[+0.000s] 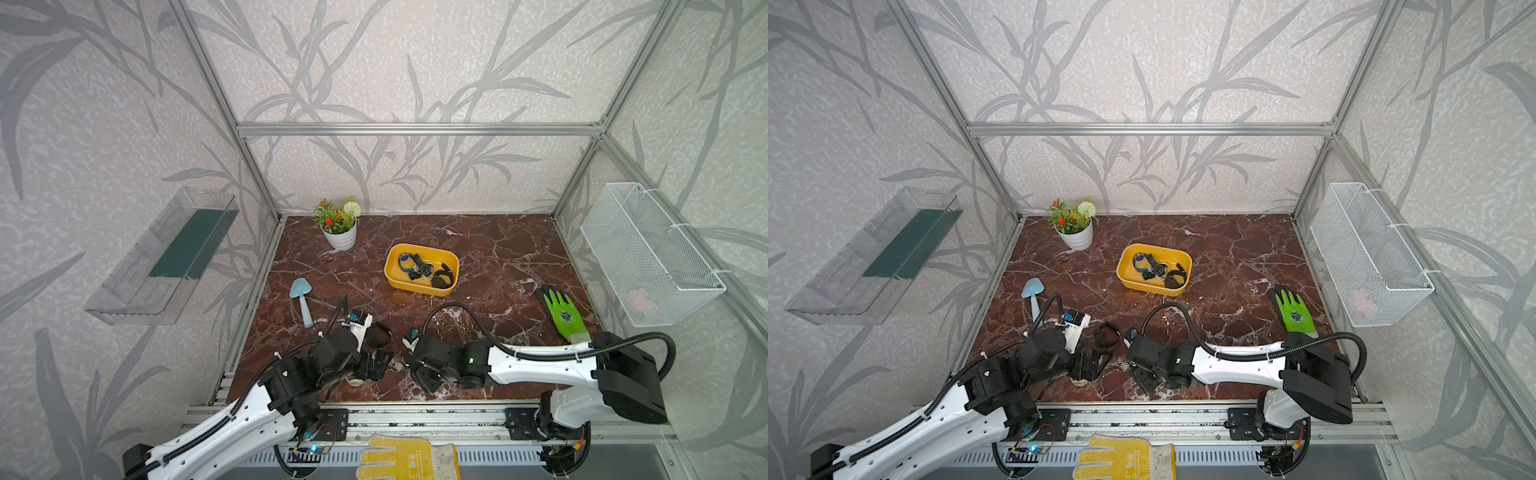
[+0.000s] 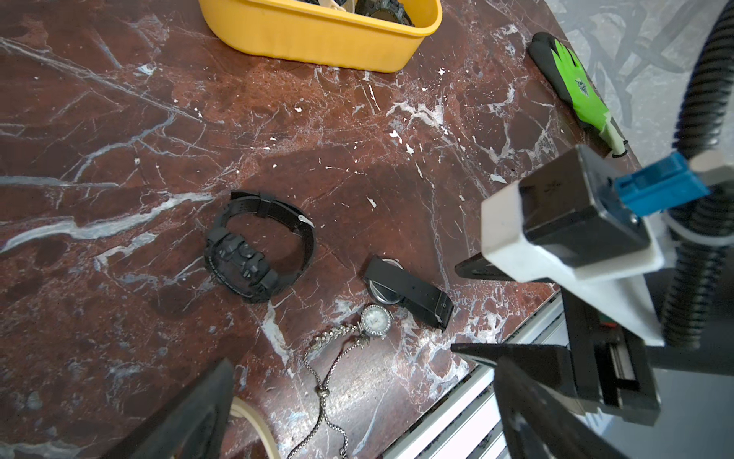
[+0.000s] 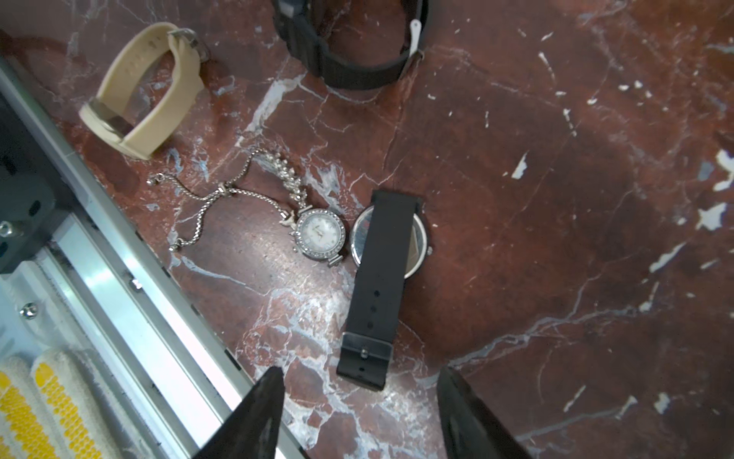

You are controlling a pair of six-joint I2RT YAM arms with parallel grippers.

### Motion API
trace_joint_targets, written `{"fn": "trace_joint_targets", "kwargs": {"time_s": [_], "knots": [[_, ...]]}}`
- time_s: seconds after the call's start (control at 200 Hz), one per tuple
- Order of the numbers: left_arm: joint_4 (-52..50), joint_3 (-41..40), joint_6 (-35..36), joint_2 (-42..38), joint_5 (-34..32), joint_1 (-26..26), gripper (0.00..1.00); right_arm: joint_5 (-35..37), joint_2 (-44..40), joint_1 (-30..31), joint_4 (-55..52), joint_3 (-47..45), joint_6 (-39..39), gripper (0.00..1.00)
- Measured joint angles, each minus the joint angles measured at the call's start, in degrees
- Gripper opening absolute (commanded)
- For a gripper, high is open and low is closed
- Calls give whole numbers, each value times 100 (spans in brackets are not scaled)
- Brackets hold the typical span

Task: Put the watch into the storage box
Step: Pick up the watch at the center of the board.

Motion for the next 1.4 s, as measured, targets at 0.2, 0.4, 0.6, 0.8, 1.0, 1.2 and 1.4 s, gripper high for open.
{"fn": "trace_joint_targets", "kwargs": {"time_s": [0.2, 0.4, 0.6, 0.8, 1.0, 1.2, 1.4], "knots": [[-42, -9, -50, -37, -120, -74, 99, 98, 483, 0, 11, 212, 0, 60], [-44, -50, -63, -120, -149, -109, 99, 162, 699, 0, 7, 348, -39, 53], [-76, -85, -61, -87, -164, -111, 99, 168, 894, -7, 15, 509, -98, 46], [-76, -85, -61, -33, -164, -131, 99, 153, 997, -114, 11, 549, -85, 41], [-76, -85, -57, -11, -166, -131, 99, 157, 1043, -205, 4, 573, -63, 31], [-74, -85, -52, 87, -164, -131, 99, 160, 1126, -205, -15, 636, -61, 27], [-70, -85, -39, 146, -162, -131, 99, 212, 1040, -205, -111, 636, -61, 26]]}}
